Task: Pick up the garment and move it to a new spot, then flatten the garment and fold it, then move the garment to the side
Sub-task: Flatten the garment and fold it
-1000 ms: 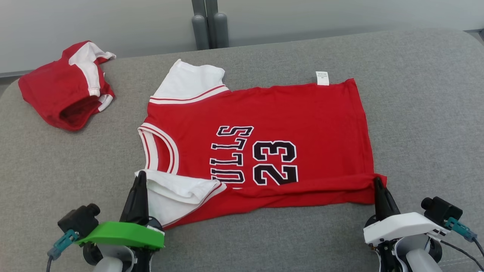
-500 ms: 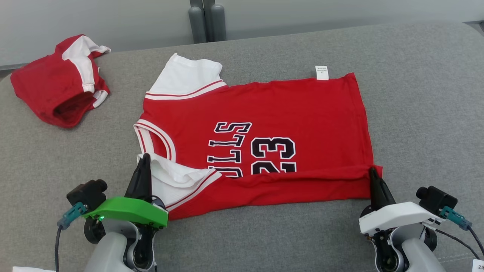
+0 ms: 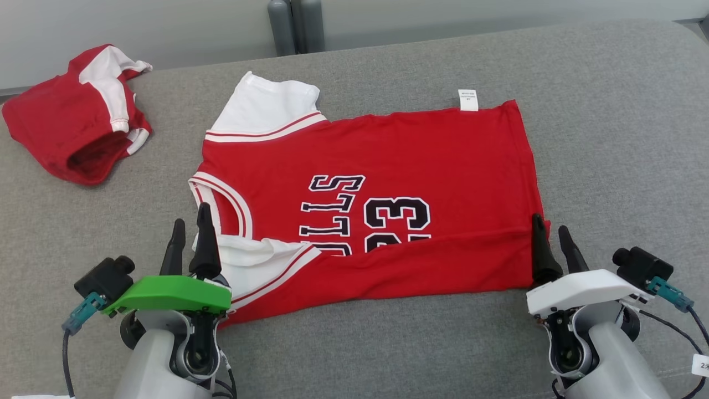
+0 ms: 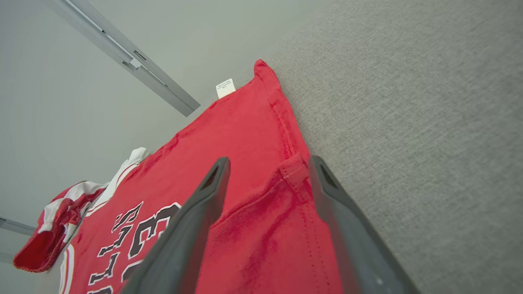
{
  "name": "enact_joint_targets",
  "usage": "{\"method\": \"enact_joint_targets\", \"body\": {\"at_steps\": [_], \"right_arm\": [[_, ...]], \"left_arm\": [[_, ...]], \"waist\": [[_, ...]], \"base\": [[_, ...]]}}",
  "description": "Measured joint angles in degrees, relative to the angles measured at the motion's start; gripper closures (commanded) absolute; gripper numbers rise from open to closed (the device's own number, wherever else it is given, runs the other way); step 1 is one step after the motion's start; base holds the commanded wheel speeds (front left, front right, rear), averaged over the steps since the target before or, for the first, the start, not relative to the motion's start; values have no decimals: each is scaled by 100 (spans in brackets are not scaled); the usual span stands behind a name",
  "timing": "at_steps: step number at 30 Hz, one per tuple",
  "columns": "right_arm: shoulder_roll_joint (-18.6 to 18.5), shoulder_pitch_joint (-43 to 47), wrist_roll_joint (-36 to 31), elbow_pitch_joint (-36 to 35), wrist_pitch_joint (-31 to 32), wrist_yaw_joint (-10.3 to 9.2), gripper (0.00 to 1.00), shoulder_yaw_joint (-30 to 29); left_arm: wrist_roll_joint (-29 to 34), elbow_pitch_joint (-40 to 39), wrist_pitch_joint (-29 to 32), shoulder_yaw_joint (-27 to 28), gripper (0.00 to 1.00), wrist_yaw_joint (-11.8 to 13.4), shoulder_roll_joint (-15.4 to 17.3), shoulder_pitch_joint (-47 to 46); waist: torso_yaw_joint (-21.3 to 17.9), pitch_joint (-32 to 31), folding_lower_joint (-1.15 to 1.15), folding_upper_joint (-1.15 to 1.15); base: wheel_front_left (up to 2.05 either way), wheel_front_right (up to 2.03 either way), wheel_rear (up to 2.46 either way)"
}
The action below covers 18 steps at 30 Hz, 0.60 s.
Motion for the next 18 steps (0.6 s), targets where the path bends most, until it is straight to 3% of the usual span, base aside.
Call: {"method": "enact_joint_targets", "body": {"at_steps": [8, 13, 18], "right_arm": [[1, 203, -1084, -759, -3, 0, 0, -602], [1, 615, -1472, -1234, -3, 0, 0, -644], [1, 928, -1539, -1512, -3, 0, 0, -635]], "left_arm": [[154, -584, 0, 204, 0, -4, 166, 545], [400, -603, 79, -80, 0, -4, 495, 985], [382, -632, 531, -266, 0, -4, 650, 1318]], "waist": [[137, -56, 0, 0], [223, -155, 0, 0], [283, -255, 0, 0]], "base": [[0, 0, 0], [0, 0, 0], [0, 0, 0]]}}
